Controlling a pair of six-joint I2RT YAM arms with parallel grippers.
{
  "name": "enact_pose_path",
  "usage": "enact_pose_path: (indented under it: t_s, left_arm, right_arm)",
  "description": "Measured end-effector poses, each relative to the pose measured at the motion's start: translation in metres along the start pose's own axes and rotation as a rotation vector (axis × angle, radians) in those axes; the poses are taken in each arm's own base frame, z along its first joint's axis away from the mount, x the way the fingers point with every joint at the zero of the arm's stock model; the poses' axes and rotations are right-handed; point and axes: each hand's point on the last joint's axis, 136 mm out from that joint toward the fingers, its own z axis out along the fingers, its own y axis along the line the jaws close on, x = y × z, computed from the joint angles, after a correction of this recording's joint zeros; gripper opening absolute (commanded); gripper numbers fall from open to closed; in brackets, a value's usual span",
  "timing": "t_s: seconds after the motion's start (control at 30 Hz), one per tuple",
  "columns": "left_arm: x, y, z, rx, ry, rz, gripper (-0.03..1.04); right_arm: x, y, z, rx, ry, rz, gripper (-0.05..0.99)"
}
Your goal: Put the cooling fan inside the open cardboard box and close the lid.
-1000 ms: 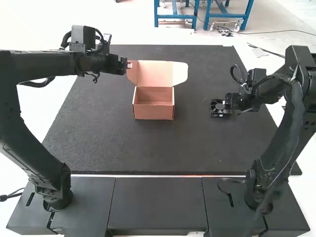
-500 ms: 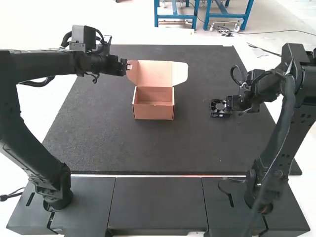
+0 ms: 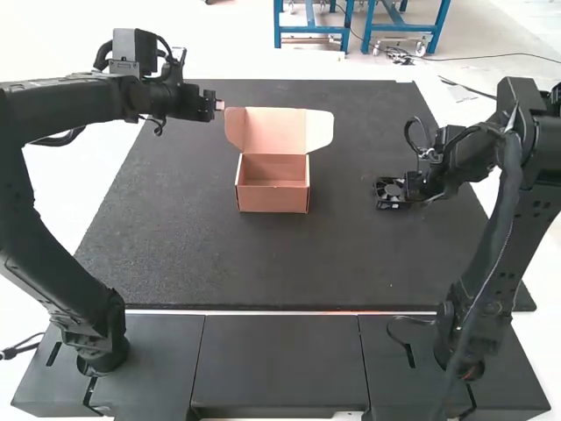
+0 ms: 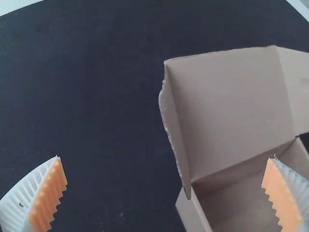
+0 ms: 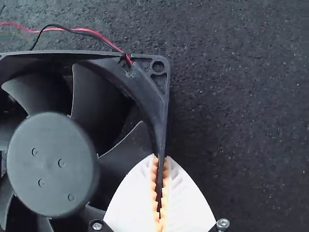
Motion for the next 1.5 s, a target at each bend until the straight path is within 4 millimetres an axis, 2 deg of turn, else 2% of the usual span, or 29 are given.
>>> enact_pose_path:
  t_s: [0.23, 0.4, 0.47, 0.53, 0.63, 0.73, 0.8, 0.87, 1.0, 1.13, 1.23, 1.37, 1.5]
  left_arm:
    - [-0.016, -0.001, -0.006, 0.000, -0.011, 0.006, 0.96]
    - [-0.006, 0.009, -0.008, -0.015, 0.028, -0.010, 0.96]
    - [-0.003, 0.017, -0.010, -0.027, 0.040, -0.021, 0.96]
    - [-0.003, 0.021, -0.013, -0.034, 0.036, -0.027, 0.96]
    - [-0.004, 0.020, -0.020, -0.031, 0.018, -0.024, 0.96]
    - [-0.005, 0.016, -0.028, -0.026, -0.002, -0.019, 0.96]
    - [-0.006, 0.014, -0.030, -0.019, -0.008, -0.017, 0.96]
    - [-0.006, 0.010, -0.030, -0.009, -0.008, -0.014, 0.96]
    - [-0.004, -0.010, -0.026, 0.036, -0.003, 0.000, 0.96]
    - [0.004, -0.028, -0.021, 0.076, 0.015, 0.003, 0.96]
    - [0.005, -0.029, -0.021, 0.079, 0.016, -0.004, 0.96]
    - [0.000, -0.028, -0.021, 0.077, -0.006, -0.012, 0.96]
    - [0.000, -0.023, -0.020, 0.059, -0.016, -0.030, 0.96]
  right_arm:
    - [-0.001, 0.001, 0.000, -0.004, 0.029, -0.023, -0.02]
    - [0.004, 0.003, -0.008, -0.020, 0.101, -0.037, -0.02]
    - [0.020, 0.008, -0.022, -0.052, 0.201, -0.053, -0.02]
    - [0.038, 0.013, -0.045, -0.101, 0.308, -0.078, -0.02]
    - [0.054, 0.021, -0.086, -0.176, 0.418, -0.118, -0.02]
    - [0.063, 0.038, -0.131, -0.270, 0.487, -0.151, -0.02]
    - [0.063, 0.054, -0.151, -0.321, 0.483, -0.181, -0.02]
    - [0.055, 0.078, -0.160, -0.364, 0.449, -0.226, -0.02]
    - [0.040, 0.155, -0.162, -0.471, 0.380, -0.332, -0.02]
    - [0.008, 0.237, -0.159, -0.566, 0.218, -0.360, -0.02]
    - [-0.016, 0.279, -0.165, -0.617, 0.162, -0.319, -0.02]
    - [-0.046, 0.313, -0.160, -0.642, 0.139, -0.245, -0.02]
    - [-0.074, 0.329, -0.144, -0.621, 0.105, -0.179, -0.02]
